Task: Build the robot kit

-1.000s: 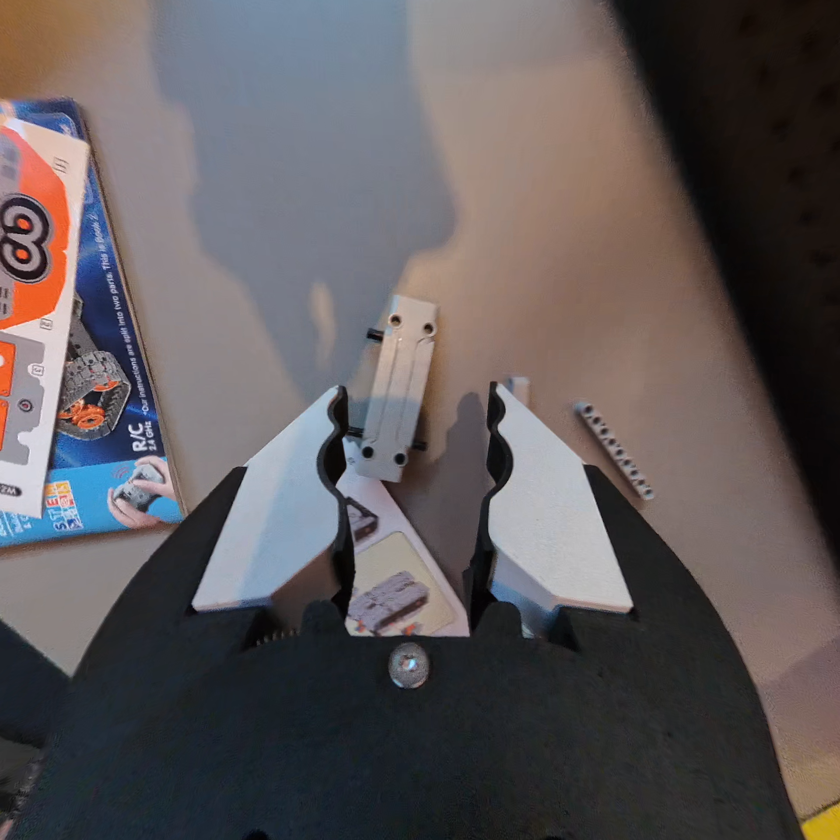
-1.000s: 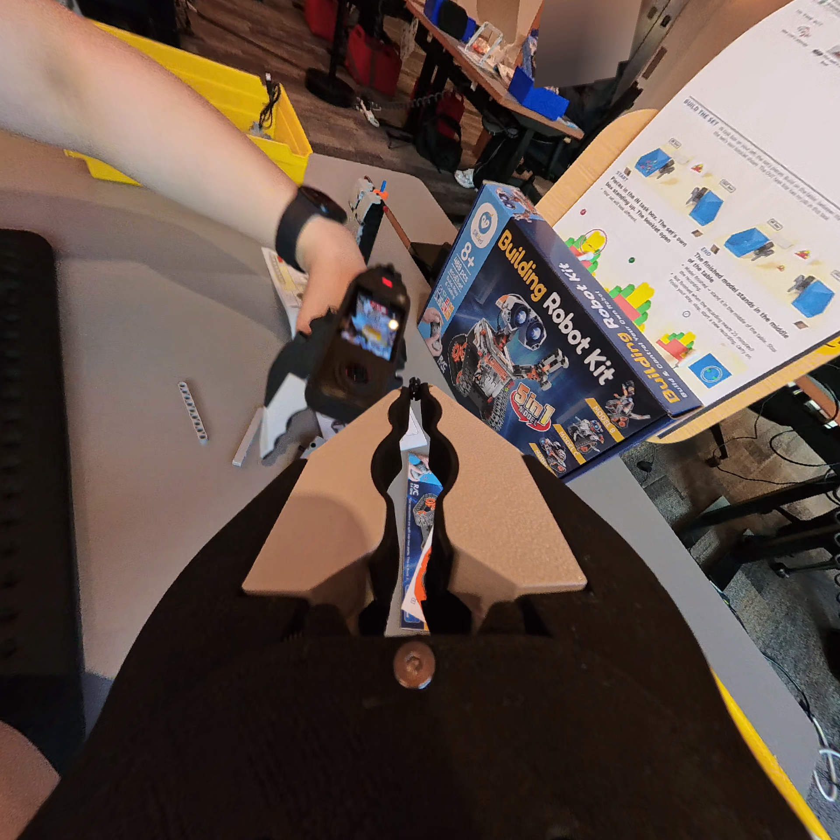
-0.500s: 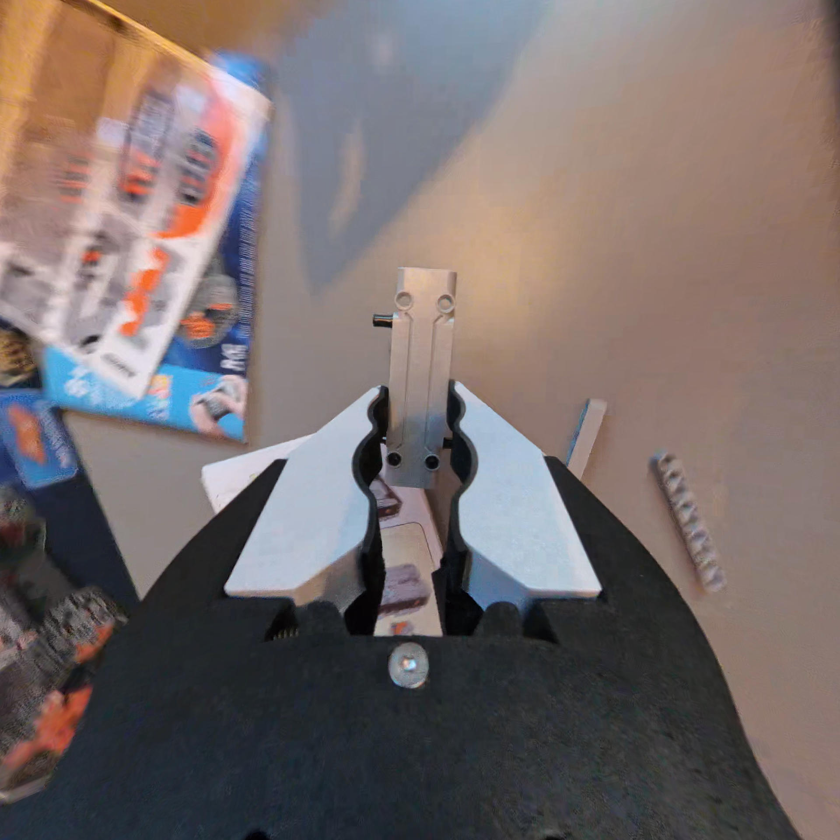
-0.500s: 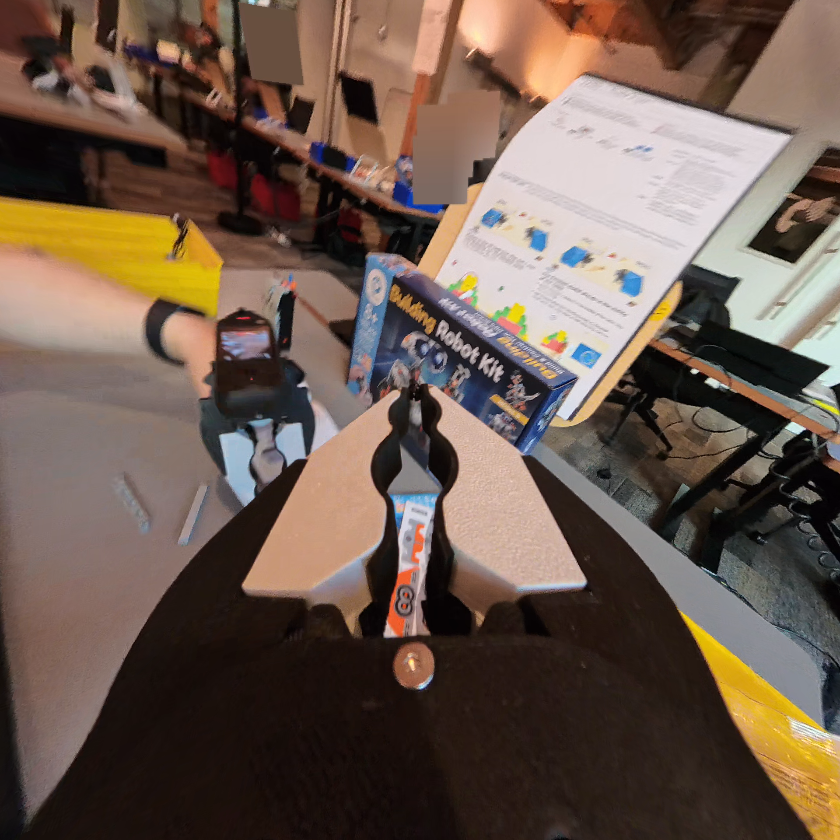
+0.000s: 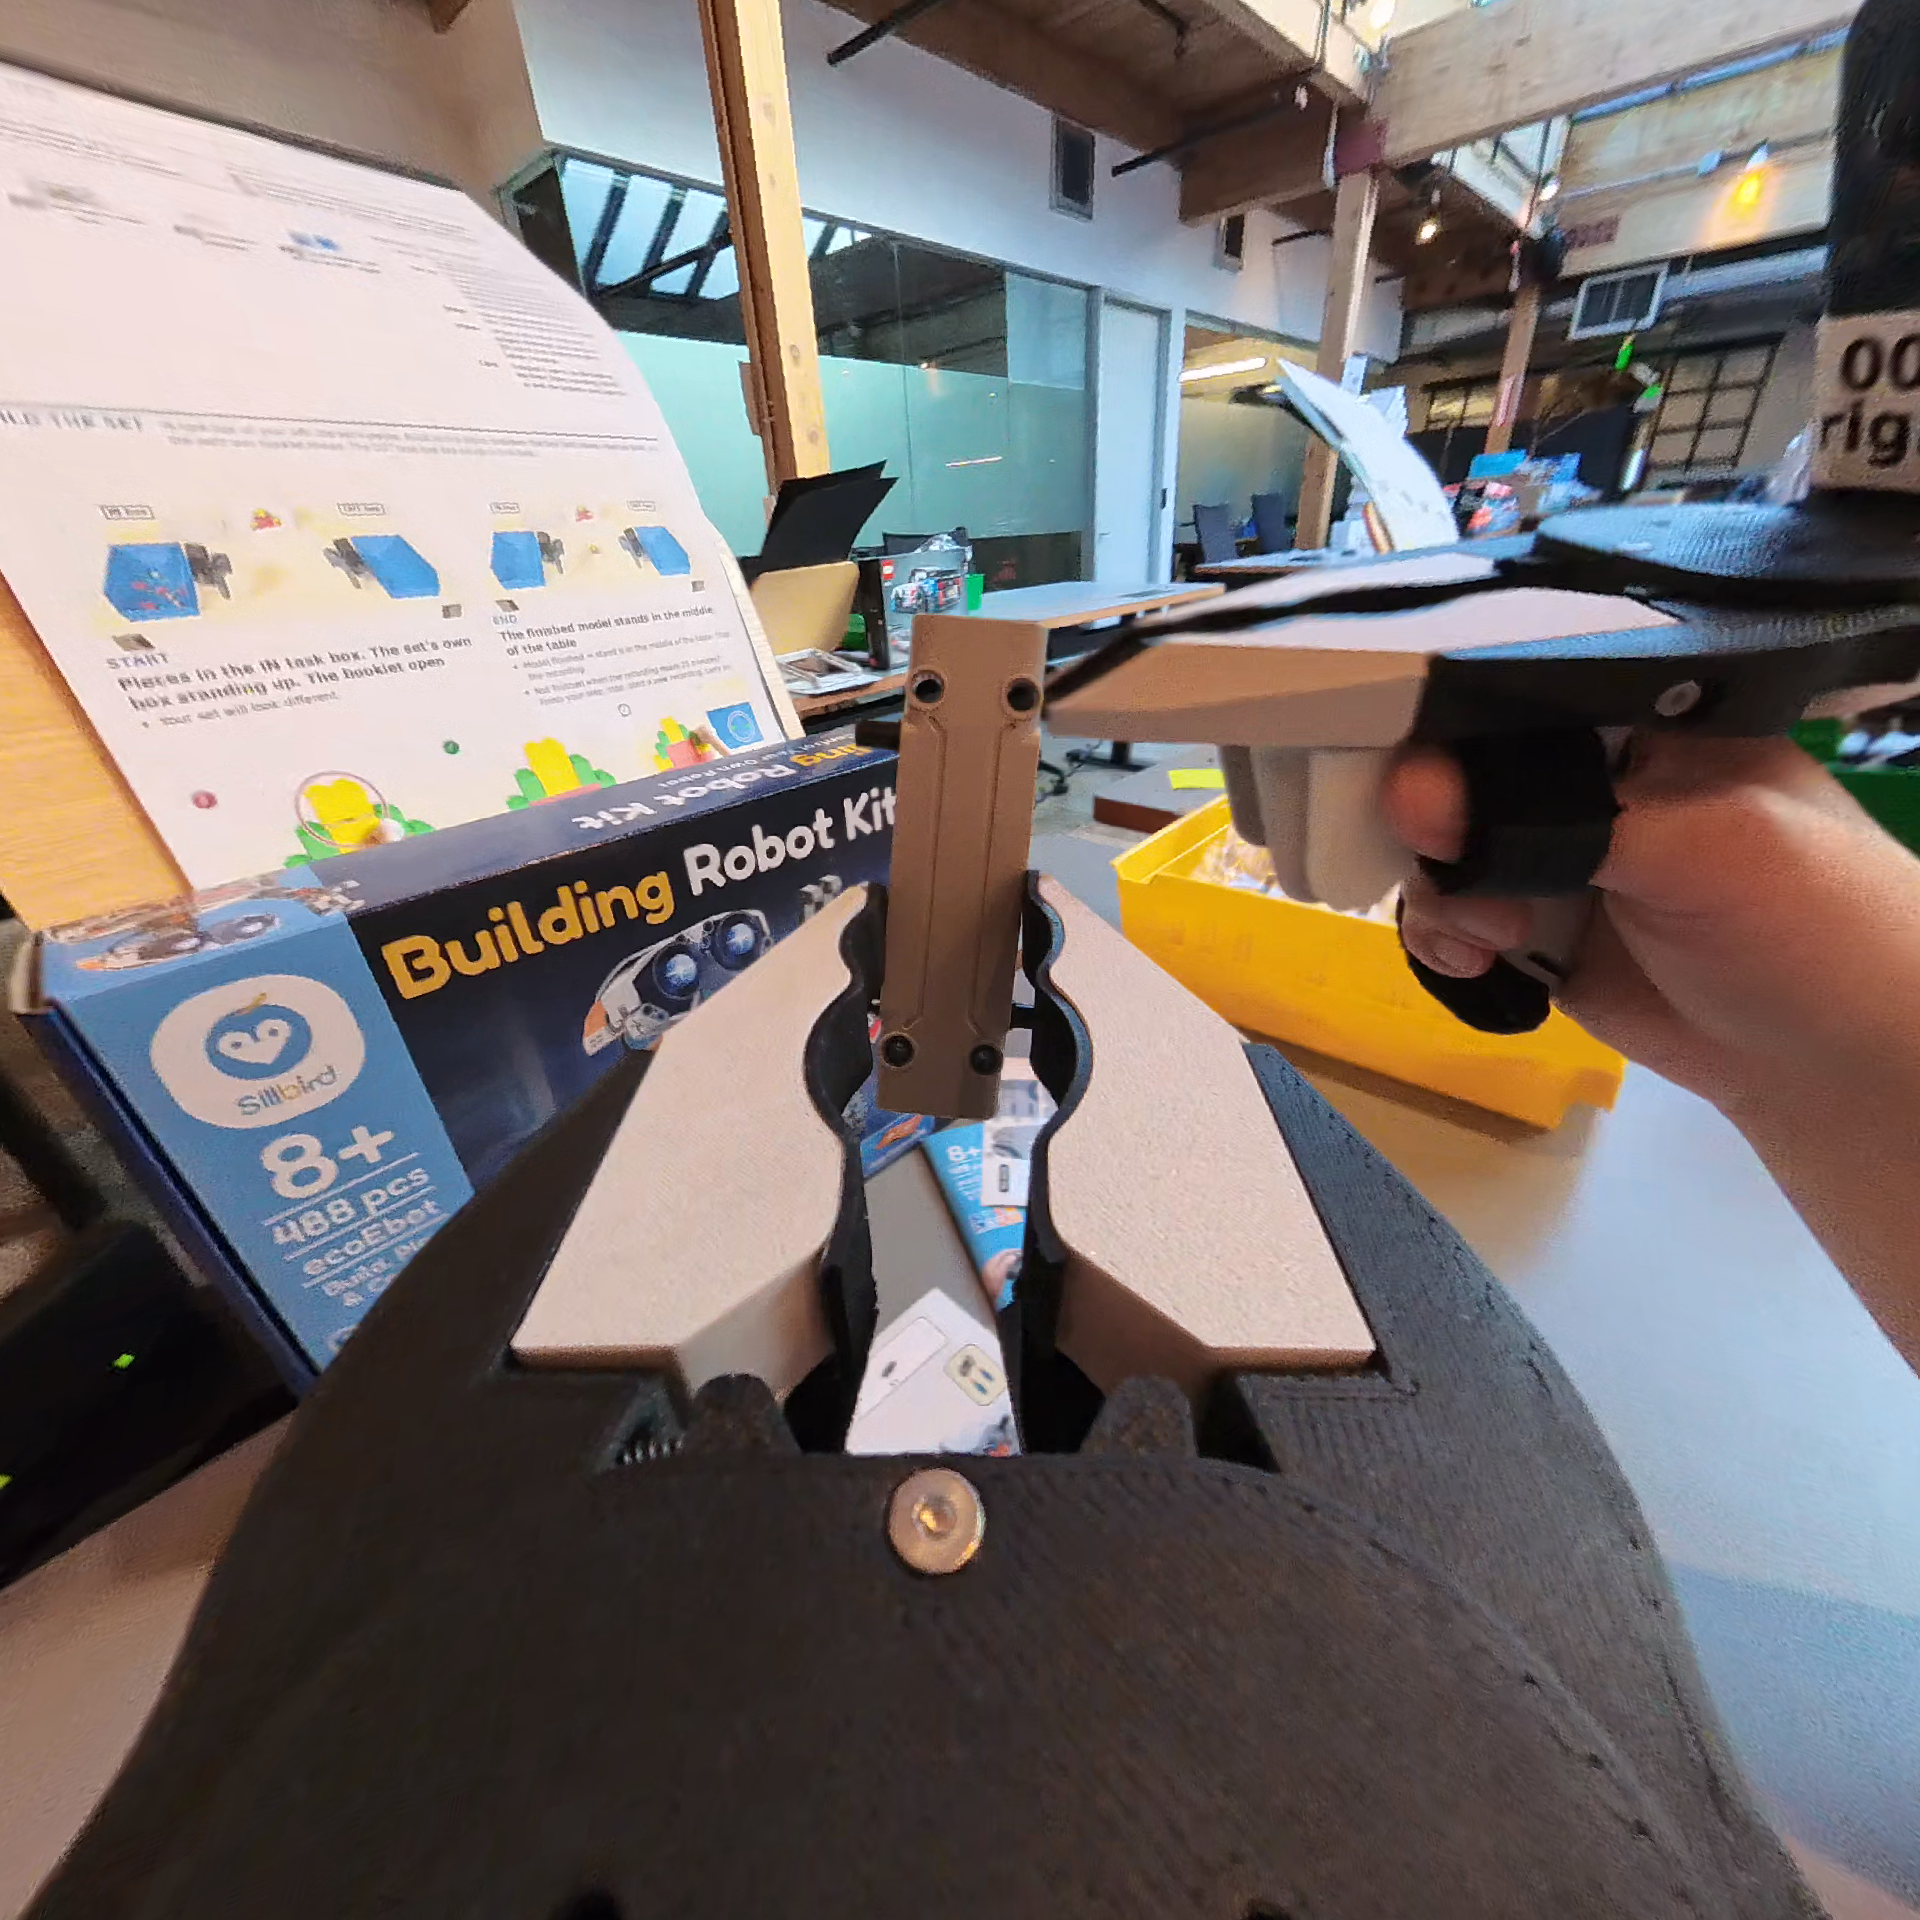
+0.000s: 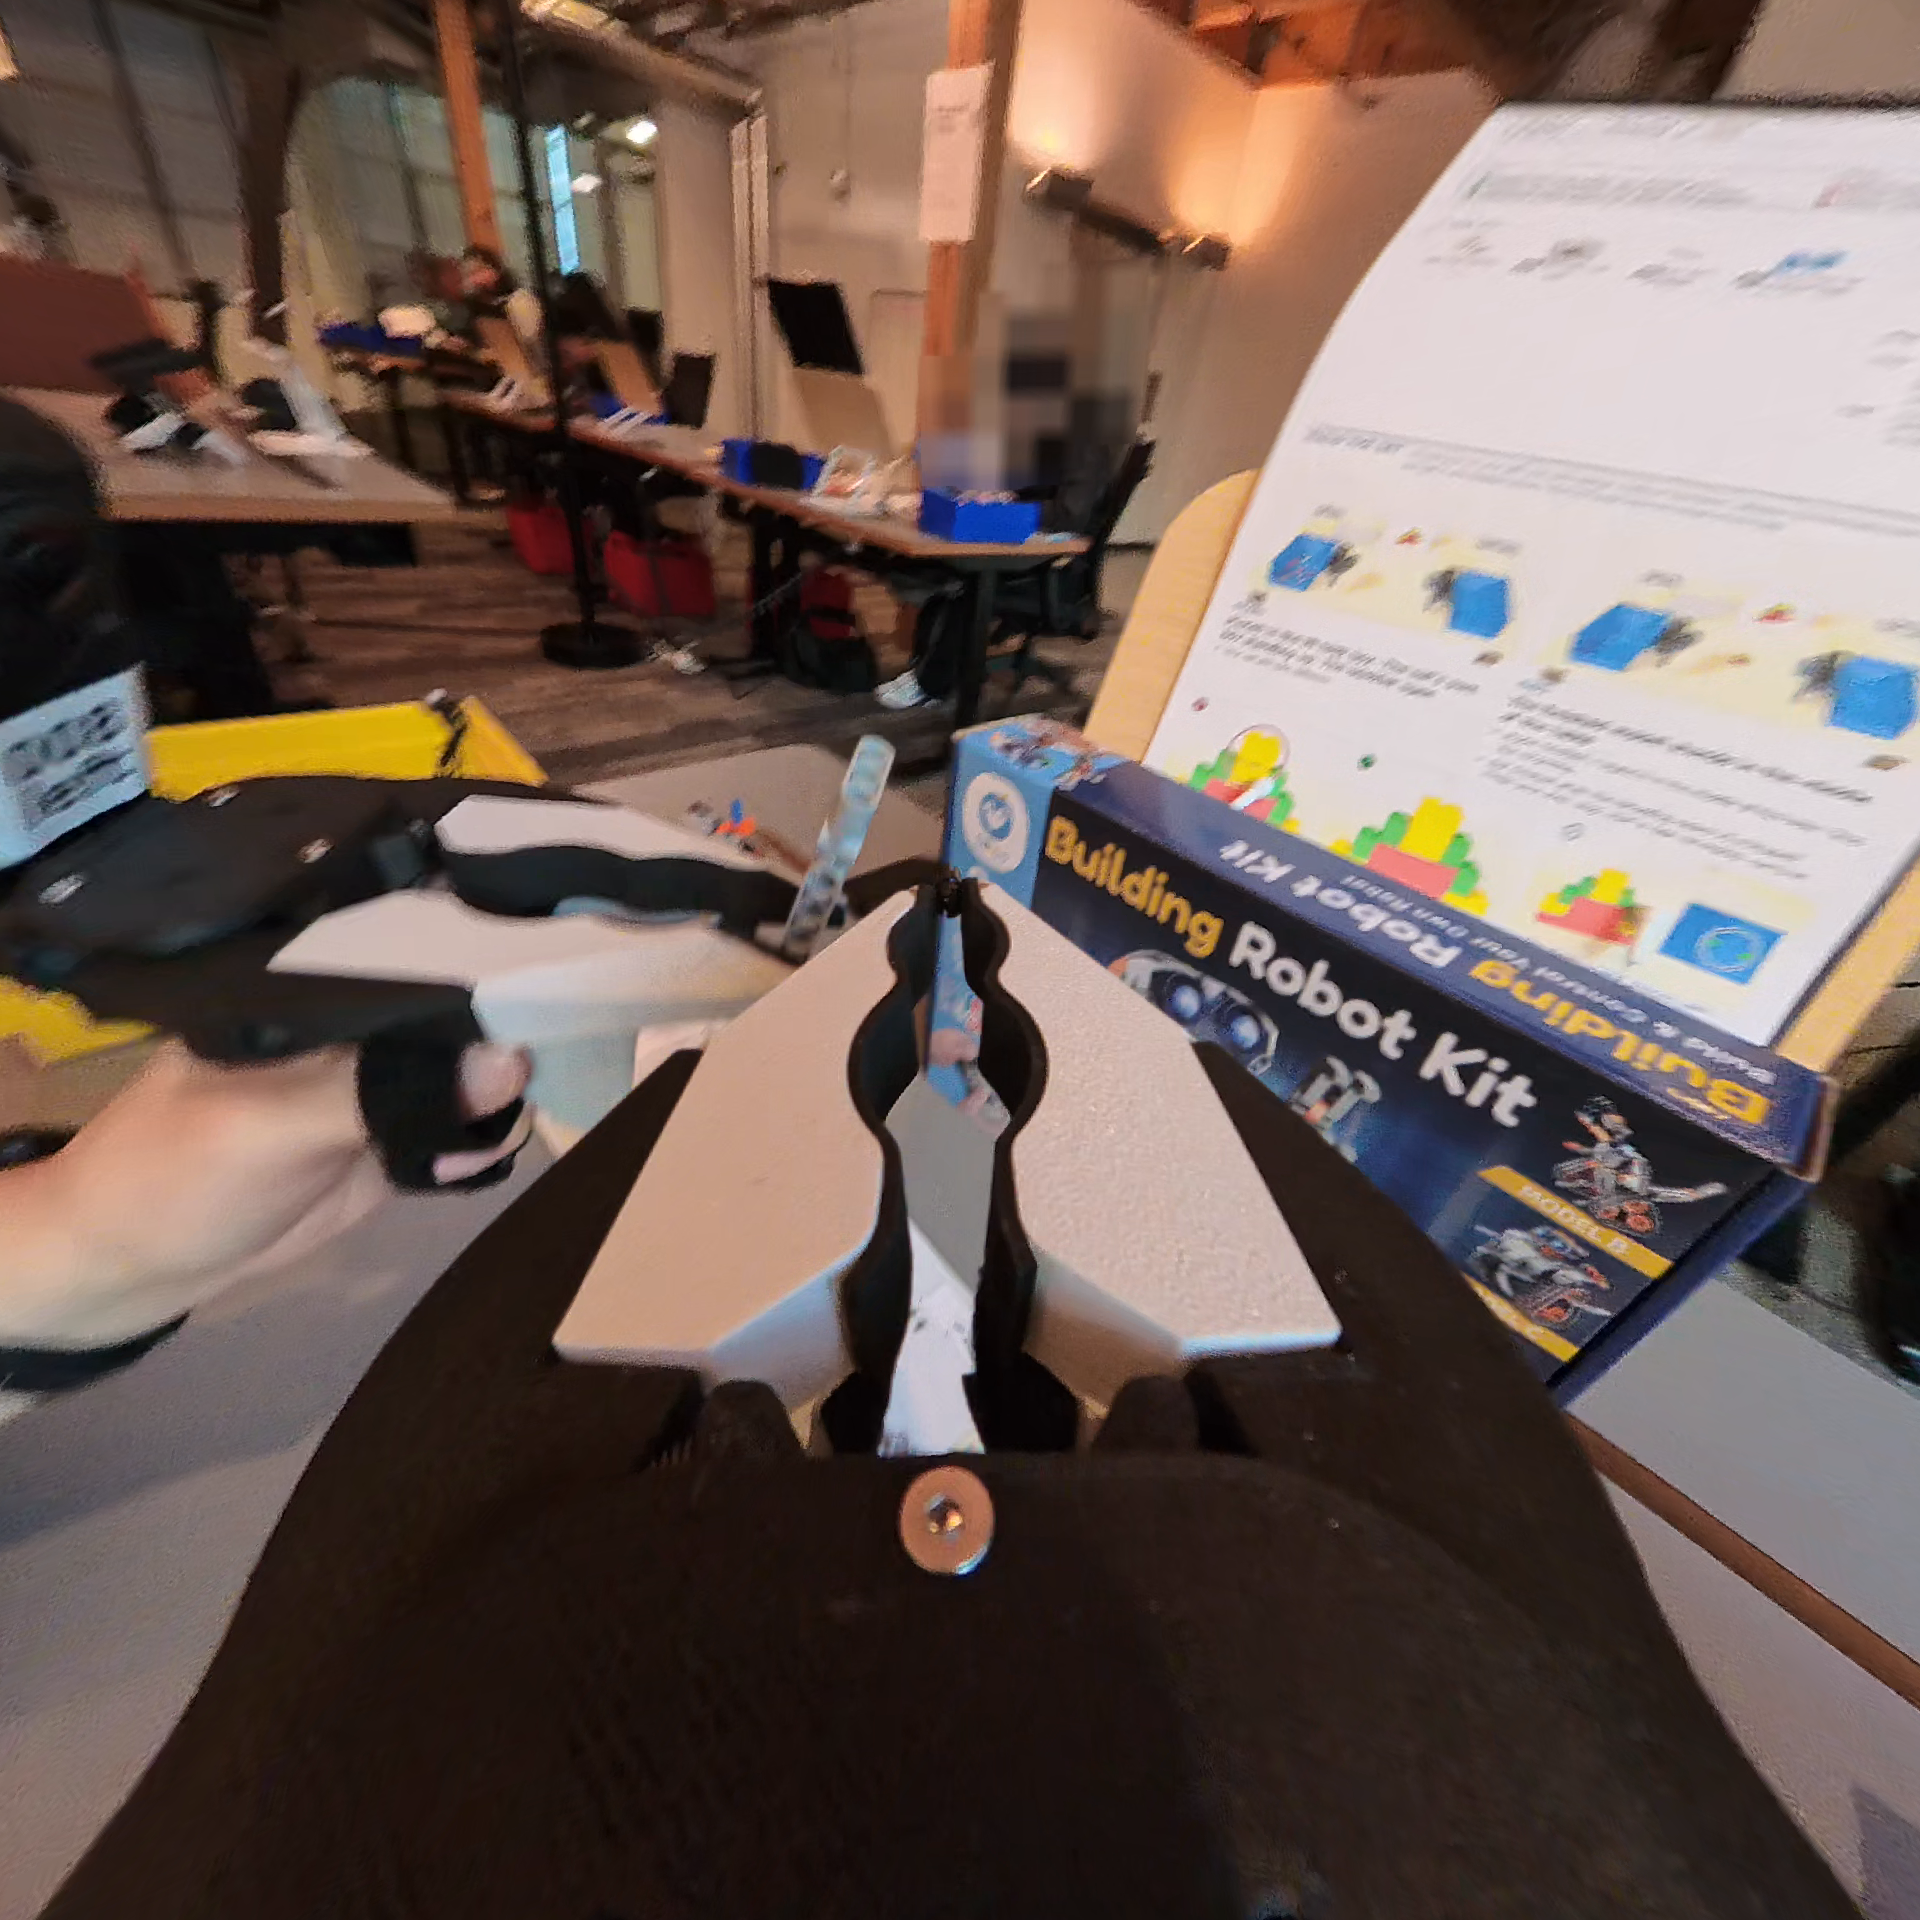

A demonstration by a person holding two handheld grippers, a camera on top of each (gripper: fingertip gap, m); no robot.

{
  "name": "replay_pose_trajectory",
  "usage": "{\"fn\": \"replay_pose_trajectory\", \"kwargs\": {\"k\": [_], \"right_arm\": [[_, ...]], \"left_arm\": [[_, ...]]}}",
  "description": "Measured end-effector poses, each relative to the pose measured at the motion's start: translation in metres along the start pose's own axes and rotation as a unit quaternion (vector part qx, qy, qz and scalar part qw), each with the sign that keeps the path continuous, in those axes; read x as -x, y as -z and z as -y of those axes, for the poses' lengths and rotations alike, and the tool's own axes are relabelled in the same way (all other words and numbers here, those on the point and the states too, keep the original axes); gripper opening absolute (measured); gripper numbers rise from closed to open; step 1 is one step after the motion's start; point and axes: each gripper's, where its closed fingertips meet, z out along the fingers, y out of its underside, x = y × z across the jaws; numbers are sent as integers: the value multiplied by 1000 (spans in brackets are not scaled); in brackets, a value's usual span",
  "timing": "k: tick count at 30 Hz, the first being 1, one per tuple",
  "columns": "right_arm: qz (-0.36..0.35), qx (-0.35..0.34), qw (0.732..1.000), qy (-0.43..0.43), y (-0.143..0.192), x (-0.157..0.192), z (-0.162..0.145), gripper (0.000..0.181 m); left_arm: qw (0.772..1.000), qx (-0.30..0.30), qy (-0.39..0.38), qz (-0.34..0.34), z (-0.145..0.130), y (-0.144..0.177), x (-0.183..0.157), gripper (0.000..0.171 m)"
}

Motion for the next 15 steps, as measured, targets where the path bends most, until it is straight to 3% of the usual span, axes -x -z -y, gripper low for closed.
{"fn": "replay_pose_trajectory", "kwargs": {"k": [5, 10, 15], "right_arm": [[-23, -23, 999, -33, -3, 0, 2, 3], [92, -51, 986, -128, -9, 18, 0, 3], [167, -27, 965, -200, -14, 27, -13, 4]], "left_arm": [[999, -7, -37, -20, 0, 2, -16, 23], [999, -10, -27, -44, 5, 3, -23, 23], [998, -30, -28, -56, 18, 8, -29, 23]]}}
